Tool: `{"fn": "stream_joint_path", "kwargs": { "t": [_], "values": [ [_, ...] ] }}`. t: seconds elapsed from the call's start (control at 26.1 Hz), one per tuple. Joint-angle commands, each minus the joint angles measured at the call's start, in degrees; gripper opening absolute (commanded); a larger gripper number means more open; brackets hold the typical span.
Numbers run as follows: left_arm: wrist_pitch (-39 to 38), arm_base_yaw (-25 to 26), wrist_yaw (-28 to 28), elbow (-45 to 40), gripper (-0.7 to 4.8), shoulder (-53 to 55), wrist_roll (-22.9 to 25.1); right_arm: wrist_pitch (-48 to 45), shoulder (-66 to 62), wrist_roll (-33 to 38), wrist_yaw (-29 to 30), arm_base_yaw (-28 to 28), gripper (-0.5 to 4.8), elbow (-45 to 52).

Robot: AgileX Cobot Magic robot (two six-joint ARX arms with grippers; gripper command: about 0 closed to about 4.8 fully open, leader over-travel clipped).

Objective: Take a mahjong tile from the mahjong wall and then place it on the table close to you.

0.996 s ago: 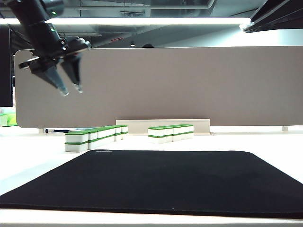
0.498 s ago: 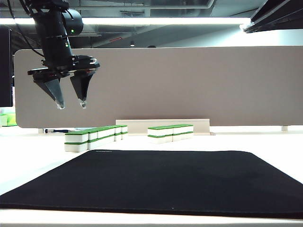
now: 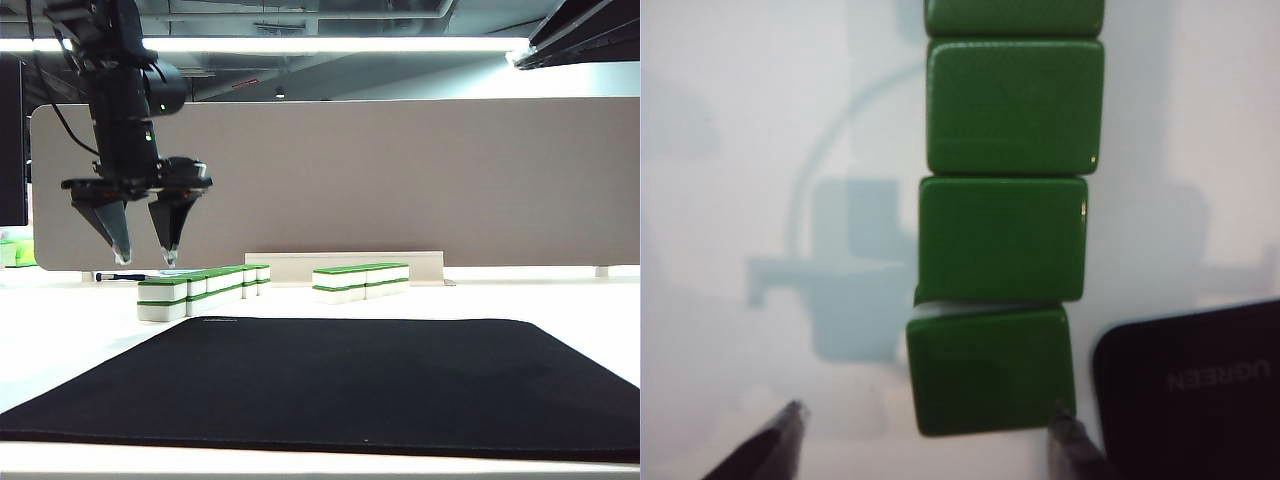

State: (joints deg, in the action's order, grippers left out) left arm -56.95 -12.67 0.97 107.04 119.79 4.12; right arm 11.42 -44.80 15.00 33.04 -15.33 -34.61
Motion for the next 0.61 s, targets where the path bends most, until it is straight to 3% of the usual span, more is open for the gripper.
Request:
{"fn": "stream_joint_path", "kwargs": {
  "t": [0.04,0.61],
  "values": [
    [0.5,-0.2,0.3,0.1,3.12,1.1,0.2,-0.5,0.1,0.0,0.1,-0.1,-0.01,-0.2],
    [0.9,-1.6,-1.2,1.2,3.12,2.0,0.1,-0.5,0.1,0.0,0.2,-0.1,-0.01,-0.2]
  ]
}}
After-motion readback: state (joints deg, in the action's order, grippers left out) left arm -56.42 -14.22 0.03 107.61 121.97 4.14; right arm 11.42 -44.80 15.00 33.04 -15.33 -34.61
